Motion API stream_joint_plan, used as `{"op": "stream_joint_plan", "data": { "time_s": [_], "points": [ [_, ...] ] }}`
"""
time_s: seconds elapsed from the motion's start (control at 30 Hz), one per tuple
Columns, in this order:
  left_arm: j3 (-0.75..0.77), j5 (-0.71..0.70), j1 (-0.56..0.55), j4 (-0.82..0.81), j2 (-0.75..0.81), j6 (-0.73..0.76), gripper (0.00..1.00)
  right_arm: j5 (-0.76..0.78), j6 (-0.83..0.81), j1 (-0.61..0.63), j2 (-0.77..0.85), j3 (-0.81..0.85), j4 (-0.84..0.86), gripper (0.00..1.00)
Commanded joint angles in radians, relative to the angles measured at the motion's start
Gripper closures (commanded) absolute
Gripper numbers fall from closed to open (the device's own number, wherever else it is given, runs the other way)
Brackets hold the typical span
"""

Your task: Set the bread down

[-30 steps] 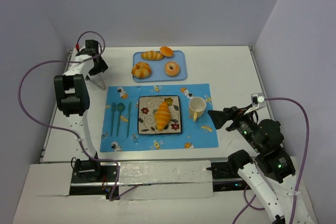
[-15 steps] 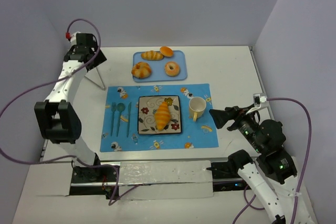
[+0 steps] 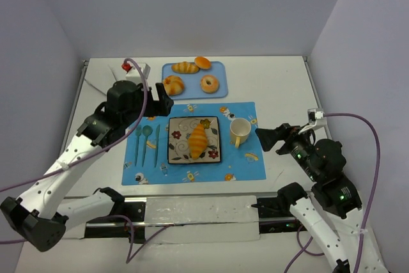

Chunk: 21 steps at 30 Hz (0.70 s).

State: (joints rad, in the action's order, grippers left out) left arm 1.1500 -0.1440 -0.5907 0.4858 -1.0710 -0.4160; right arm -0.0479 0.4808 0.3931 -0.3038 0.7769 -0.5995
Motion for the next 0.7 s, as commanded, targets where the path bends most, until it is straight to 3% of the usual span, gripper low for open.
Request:
{"op": "stream_joint_plan", "data": {
  "time_s": [0.0,0.2,0.67],
  "points": [
    [-0.076,0.118,-0.021,-0.119,0.049,0.025,0.08,0.036,-0.018,0.007,-0.032,0.056,0.020,0.00],
    [-0.185,0.192,-0.034,-0.223,0.117,0.003,0.08,0.046,-0.018,0.007,-0.070,0.044,0.050,0.00],
    [-0.184,0.117,-0.060,-0.200,0.091,0.032,0.09,0.042,-0.027,0.006,-0.138,0.045,0.086,0.00]
  ]
}}
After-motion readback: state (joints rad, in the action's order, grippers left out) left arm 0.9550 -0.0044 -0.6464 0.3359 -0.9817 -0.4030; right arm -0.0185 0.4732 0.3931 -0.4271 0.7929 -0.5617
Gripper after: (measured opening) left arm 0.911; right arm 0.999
